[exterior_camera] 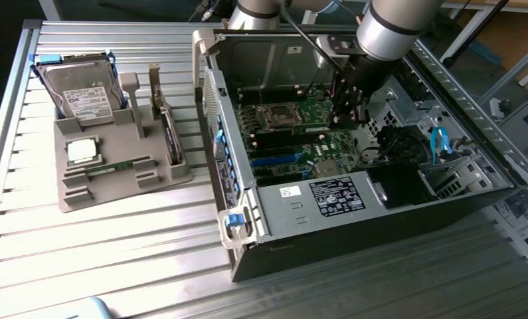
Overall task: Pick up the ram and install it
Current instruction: 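Insert the ram into the slot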
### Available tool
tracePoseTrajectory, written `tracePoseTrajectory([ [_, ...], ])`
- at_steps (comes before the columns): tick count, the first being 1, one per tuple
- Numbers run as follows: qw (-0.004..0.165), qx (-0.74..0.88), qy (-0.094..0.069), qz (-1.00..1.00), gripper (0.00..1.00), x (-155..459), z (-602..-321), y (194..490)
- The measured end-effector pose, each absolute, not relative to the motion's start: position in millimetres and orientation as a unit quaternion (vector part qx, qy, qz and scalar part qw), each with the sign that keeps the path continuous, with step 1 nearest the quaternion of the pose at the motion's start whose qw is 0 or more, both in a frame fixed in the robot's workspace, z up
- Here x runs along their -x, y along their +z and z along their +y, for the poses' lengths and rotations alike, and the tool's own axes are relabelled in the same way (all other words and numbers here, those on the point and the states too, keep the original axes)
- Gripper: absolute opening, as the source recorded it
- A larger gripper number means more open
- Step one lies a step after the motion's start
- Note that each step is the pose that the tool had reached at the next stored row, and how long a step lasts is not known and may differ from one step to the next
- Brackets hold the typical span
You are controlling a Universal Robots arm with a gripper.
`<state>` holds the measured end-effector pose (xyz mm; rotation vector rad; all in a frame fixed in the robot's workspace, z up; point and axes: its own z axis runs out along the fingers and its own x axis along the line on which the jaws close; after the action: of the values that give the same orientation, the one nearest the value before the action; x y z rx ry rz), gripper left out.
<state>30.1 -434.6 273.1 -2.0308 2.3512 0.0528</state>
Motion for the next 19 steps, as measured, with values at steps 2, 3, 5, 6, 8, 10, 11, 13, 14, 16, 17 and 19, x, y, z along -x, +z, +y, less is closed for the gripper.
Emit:
tracePoseTrajectory([
  [2,0.017,0.653,0.017,0.757,0.12,-30,-435,271],
  [3,0.017,0.653,0.017,0.757,0.12,-30,-435,271],
  [5,0.017,0.653,0.017,0.757,0.12,-30,-435,270],
  [6,0.017,0.653,0.017,0.757,0.12,-30,-435,269],
  [8,0.017,0.653,0.017,0.757,0.12,-30,-435,268],
  [10,0.017,0.653,0.017,0.757,0.12,-30,-435,267],
  [11,0.017,0.653,0.017,0.757,0.12,-30,-435,267],
  [13,0.017,0.653,0.017,0.757,0.12,-30,-435,266],
  [14,0.017,0.653,0.017,0.757,0.12,-30,-435,265],
  [16,0.017,0.653,0.017,0.757,0.12,-30,-435,263],
  [17,0.017,0.653,0.016,0.757,0.12,-30,-435,263],
  [19,0.017,0.653,0.016,0.757,0.12,-30,-435,262],
])
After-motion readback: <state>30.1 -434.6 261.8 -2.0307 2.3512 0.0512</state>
